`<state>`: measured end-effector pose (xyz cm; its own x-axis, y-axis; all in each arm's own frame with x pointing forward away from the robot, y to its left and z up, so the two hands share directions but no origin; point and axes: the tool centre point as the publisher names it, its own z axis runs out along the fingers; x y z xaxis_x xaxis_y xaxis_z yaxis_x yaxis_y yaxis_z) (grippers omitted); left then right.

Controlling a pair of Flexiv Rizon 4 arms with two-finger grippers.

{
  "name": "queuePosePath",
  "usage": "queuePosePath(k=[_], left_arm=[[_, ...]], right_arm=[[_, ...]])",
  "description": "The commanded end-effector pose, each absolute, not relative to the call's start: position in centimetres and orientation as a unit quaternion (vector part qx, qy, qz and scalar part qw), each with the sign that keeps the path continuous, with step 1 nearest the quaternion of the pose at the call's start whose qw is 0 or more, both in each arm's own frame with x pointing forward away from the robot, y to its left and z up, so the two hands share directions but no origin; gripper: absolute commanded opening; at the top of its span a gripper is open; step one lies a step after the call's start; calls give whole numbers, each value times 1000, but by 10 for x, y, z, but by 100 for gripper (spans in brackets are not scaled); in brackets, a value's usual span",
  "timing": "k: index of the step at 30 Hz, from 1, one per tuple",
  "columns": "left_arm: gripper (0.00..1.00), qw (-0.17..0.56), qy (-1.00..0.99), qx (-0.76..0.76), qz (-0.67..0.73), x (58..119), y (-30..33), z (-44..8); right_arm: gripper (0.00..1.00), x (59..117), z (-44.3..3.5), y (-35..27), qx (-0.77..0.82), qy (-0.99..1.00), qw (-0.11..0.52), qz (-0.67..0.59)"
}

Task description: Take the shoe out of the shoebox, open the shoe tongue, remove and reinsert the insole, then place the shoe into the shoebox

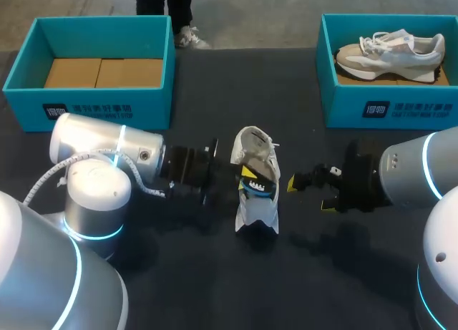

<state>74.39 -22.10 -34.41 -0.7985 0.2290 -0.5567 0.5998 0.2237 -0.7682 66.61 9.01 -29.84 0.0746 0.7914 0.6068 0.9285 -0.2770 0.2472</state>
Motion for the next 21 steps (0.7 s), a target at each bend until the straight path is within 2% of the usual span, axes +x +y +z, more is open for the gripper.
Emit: queuePosePath(k=[1,10,11,13,21], left_arm=[[37,168,764,277,-558,736,-217,-336],[26,176,755,285,-564,719,-212,-324],[13,176,754,287,-564,717,-212,-323],[0,175,755,288,-563,716,-212,-324],[0,185,759,288,-553,724,-216,-331]], right_arm=[[100,663,-296,85,-724,-593,107,-336],[100,663,-296,85,-724,-593,107,-336],[100,663,-296,85,-724,-593,107,-336],[100,663,-296,85,-724,-593,107,-336],[100,663,-296,85,-724,-593,107,-336]])
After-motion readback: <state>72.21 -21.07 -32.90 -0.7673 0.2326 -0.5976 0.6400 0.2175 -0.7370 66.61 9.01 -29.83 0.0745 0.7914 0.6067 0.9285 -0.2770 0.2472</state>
